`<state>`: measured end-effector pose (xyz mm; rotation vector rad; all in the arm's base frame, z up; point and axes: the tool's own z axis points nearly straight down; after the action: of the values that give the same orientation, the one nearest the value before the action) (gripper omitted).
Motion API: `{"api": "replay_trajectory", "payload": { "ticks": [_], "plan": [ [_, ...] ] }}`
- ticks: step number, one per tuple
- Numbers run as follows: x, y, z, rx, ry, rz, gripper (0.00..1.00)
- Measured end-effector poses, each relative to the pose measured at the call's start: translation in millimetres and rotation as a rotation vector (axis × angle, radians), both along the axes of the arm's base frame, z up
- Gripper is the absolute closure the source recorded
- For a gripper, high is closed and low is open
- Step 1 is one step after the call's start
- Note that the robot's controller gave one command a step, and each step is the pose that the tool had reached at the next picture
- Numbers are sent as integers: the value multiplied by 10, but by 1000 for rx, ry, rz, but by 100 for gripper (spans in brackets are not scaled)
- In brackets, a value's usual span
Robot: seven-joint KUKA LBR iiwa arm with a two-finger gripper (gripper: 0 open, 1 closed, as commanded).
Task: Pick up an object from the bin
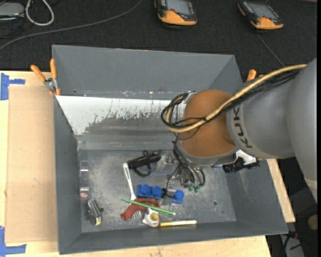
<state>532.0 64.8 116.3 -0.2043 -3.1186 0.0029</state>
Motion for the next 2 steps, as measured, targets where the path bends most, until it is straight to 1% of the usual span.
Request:
{"api": "replay_trajectory", "payload": {
  "ticks": [1, 2],
  "plan": [
    [-179, 145, 125, 4, -7, 222, 0],
    [95, 23, -460, 0, -10, -76, 100]
  ]
}}
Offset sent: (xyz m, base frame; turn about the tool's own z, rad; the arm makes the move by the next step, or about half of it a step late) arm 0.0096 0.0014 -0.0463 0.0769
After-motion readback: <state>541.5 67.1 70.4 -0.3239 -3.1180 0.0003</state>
